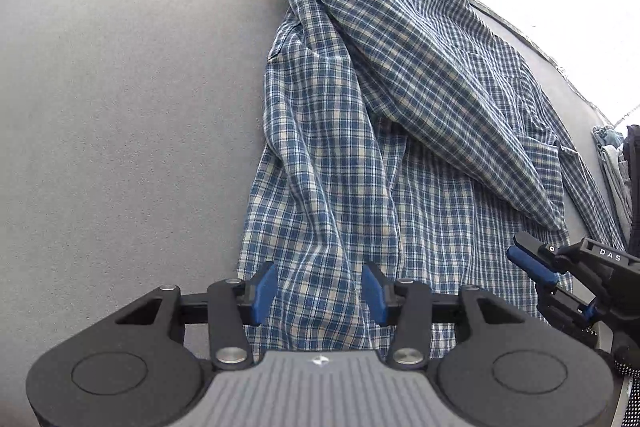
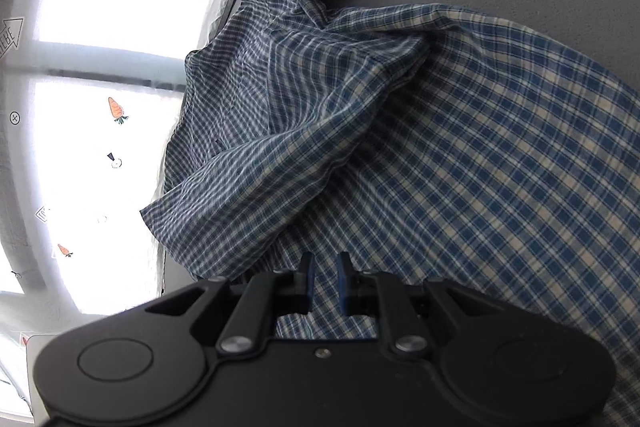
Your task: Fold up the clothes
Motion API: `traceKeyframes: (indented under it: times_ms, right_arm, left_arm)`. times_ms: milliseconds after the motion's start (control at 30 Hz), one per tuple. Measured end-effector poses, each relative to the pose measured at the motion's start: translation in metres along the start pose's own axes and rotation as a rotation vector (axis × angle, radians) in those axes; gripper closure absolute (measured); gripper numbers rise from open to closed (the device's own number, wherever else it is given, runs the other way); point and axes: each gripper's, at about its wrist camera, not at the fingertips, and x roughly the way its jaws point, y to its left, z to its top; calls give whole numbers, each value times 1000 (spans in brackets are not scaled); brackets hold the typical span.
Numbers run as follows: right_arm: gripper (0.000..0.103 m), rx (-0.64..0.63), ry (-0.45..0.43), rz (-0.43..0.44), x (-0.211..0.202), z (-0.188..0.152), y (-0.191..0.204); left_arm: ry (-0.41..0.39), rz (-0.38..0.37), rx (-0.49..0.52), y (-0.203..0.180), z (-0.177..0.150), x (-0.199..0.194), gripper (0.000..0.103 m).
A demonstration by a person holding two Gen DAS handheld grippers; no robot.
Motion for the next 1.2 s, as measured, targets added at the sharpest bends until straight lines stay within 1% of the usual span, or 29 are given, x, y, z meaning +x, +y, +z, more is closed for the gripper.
traceKeyframes:
  times_ms: [100,267,567,600,700,733,767,833,967,1133,1200]
  right_arm:
    - [89,39,-7,8,1,4,-5]
    - [88,98,-31,23,4,13,-9]
    - [85,141,-50,25,23,41,-2]
    - [83,146,-51,22,26,45,-1]
    - [73,160,-54,11,32,58,2]
    - [72,158,-56,7,33,61,4]
    - [72,144,-57,-4,33,65,8]
    - [69,76,-65,-47,30,69,21]
    - [64,-113,-96,-132,25,71,49]
    - [64,-161,-118,-206,23,78,60]
    - [64,-211,-130,-244,16,80,68]
  left_arm:
    - [-7,5,2,-2,8,3,55]
    - [16,18,-7,1,22,17,55]
    - [23,38,5,7,59,43,53]
    - [20,40,7,8,64,46,53]
    - [12,52,8,10,79,53,53]
    - [10,57,7,11,84,55,52]
    - [8,62,6,11,88,57,51]
    - [4,72,3,13,98,60,49]
    - [-4,93,-2,16,116,67,48]
    - [-30,118,5,16,139,68,48]
    - [-45,135,25,13,148,67,45]
